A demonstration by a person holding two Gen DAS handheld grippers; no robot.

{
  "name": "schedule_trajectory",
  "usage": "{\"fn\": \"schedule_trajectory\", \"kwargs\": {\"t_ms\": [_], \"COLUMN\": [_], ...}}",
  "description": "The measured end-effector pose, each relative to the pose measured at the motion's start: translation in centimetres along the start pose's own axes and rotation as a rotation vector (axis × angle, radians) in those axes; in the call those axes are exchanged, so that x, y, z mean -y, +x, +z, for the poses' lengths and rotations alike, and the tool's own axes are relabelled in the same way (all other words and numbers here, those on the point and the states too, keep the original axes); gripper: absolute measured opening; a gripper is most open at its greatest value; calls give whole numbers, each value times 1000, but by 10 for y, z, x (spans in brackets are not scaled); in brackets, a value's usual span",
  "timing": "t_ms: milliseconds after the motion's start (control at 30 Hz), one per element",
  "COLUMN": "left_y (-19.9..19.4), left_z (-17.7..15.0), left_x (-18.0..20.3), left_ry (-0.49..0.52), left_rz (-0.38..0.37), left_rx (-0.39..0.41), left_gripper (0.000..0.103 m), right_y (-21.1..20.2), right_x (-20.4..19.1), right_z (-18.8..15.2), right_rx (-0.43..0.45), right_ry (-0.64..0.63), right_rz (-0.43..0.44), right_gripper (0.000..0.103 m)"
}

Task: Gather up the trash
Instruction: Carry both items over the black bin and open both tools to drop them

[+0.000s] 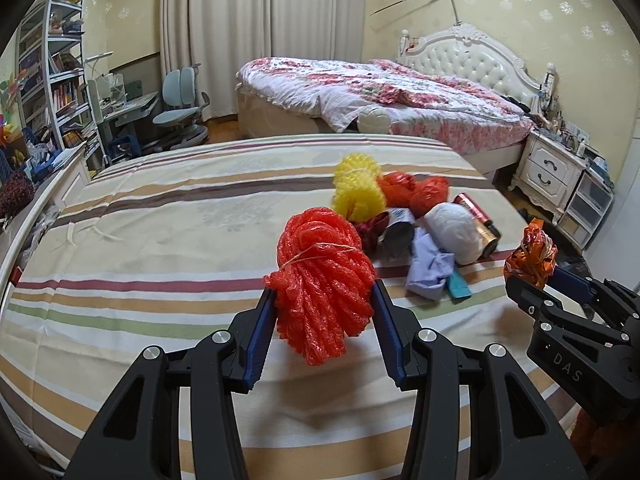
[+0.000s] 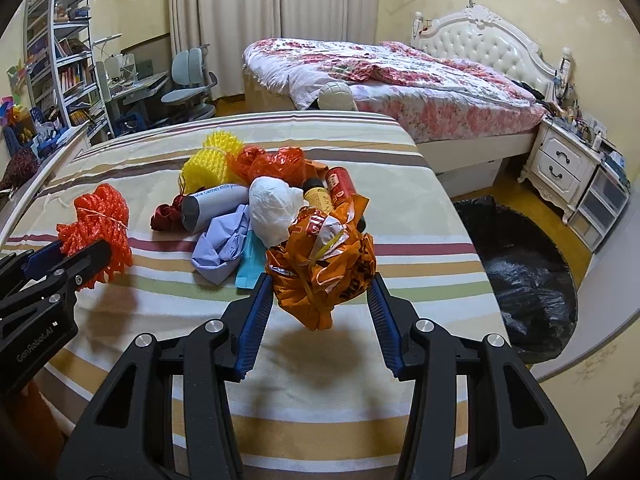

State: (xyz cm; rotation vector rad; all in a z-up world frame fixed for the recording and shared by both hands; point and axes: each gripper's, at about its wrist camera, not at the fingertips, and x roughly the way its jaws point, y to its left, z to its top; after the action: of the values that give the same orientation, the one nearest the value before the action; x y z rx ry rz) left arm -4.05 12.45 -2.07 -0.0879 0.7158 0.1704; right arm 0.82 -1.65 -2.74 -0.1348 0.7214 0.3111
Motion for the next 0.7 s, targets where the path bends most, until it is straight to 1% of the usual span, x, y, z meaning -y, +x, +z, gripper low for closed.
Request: {"fn": "schedule_trajectory", "kwargs": {"t_ms": [233,367,533,700], "left_y": [-2,3,15,38], "left_z": [17,30,45,56], "left_x": [40,74,123,167], "left_ry": [45,93,153,198], "left_rz": [-72,-129,-205,-254], "left_rx": [48,81,111,106], "left_gripper": [47,47,47,47], "right_y": [-18,-22,-17,1], "right_x": [45,83,128,173], "right_z": [8,15,22,24], "right_rx": [51,79,93,74], "right_ry": [40,68,113,152], "right_rz": [-67,-139,-210,-266], "right_gripper": [47,47,47,47]}}
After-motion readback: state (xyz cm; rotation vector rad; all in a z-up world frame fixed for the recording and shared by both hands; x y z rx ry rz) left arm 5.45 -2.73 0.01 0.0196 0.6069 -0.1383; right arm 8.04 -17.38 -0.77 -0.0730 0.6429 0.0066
